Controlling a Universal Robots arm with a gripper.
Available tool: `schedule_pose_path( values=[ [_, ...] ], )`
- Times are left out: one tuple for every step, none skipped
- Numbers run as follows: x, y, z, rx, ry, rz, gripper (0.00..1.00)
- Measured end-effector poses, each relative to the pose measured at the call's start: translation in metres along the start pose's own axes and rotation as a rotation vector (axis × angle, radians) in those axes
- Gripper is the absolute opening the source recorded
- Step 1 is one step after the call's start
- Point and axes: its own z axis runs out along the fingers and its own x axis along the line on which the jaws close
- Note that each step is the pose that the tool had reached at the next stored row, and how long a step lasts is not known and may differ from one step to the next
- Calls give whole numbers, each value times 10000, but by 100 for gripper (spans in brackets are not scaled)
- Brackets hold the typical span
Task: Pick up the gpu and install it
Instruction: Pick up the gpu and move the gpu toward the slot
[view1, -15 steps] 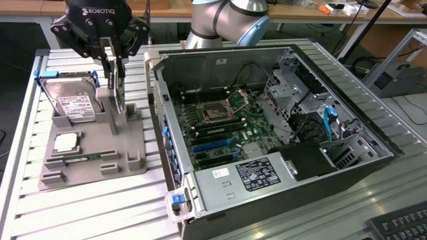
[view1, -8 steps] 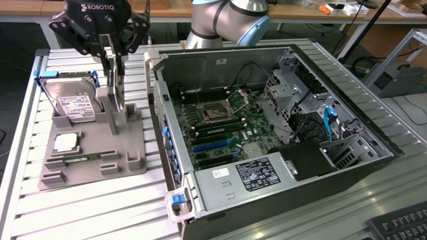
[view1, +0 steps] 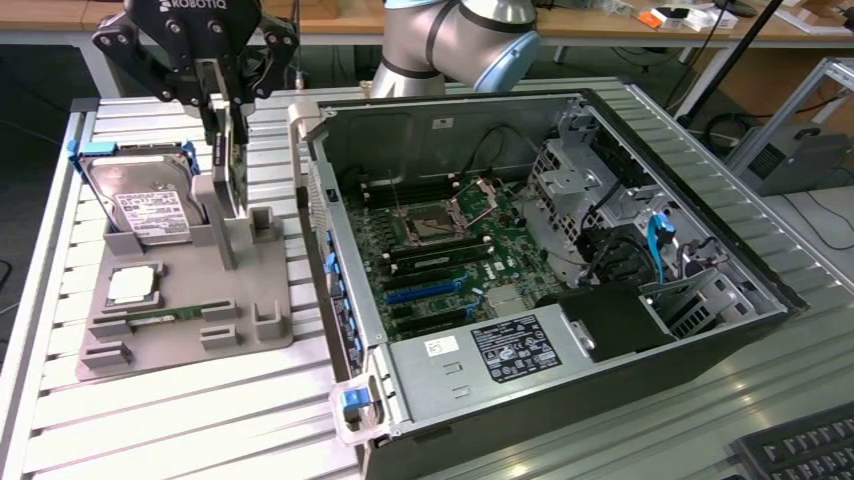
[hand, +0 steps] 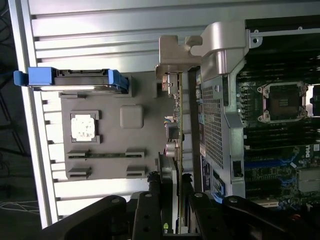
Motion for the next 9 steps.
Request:
schedule_pose_path(
  values=[
    [0, 0, -4, -1, -1, 0, 27],
    [0, 0, -7, -1, -1, 0, 27],
    [0, 0, -9, -1, -1, 1, 27],
    [-1, 0, -11, 0, -1, 0, 27],
    [0, 0, -14, -1, 0, 0, 27],
    [0, -1, -18, 0, 0, 0, 27],
    [0, -1, -21, 0, 1, 0, 27],
    [-1, -1, -25, 0, 0, 0, 27],
    [-1, -1, -30, 0, 1, 0, 27]
  ],
)
